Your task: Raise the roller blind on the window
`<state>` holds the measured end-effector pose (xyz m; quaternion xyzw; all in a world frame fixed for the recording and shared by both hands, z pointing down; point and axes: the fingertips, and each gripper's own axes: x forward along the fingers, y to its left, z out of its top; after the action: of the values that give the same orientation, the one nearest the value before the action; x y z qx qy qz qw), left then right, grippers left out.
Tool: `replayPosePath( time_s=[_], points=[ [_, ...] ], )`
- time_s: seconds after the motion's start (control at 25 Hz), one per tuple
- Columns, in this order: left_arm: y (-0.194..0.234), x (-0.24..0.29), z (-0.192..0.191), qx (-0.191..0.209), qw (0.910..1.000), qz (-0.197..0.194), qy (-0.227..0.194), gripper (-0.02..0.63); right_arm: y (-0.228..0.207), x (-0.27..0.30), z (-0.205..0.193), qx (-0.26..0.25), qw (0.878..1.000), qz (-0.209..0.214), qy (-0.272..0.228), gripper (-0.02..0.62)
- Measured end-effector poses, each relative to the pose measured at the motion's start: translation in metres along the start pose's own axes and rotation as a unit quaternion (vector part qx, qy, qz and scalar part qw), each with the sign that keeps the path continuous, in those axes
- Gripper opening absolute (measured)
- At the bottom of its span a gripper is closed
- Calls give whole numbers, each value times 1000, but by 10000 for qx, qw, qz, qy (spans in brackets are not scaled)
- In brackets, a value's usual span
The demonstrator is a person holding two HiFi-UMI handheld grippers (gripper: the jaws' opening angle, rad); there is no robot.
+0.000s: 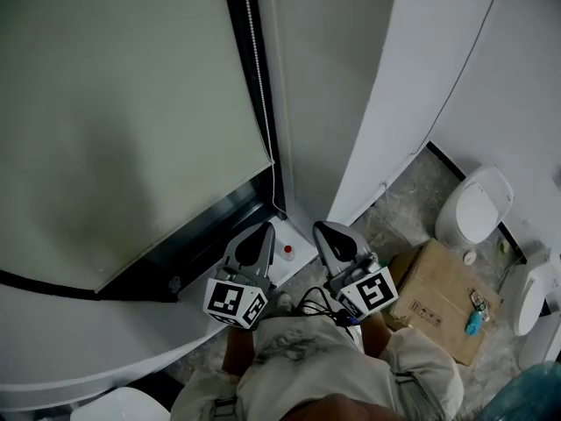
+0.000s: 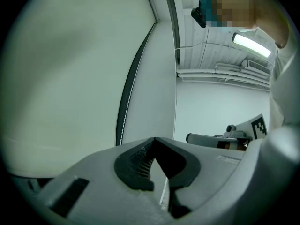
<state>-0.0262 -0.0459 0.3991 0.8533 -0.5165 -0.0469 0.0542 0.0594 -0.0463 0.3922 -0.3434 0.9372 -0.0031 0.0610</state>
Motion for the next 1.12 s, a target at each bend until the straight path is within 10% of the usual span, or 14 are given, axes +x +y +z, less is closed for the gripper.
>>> replayPosePath(
  time_s=[1.12],
  points=[
    [50, 85, 2, 18, 9916, -1292, 107, 40, -25, 54, -18, -122, 9926, -1187, 219, 11]
  ],
)
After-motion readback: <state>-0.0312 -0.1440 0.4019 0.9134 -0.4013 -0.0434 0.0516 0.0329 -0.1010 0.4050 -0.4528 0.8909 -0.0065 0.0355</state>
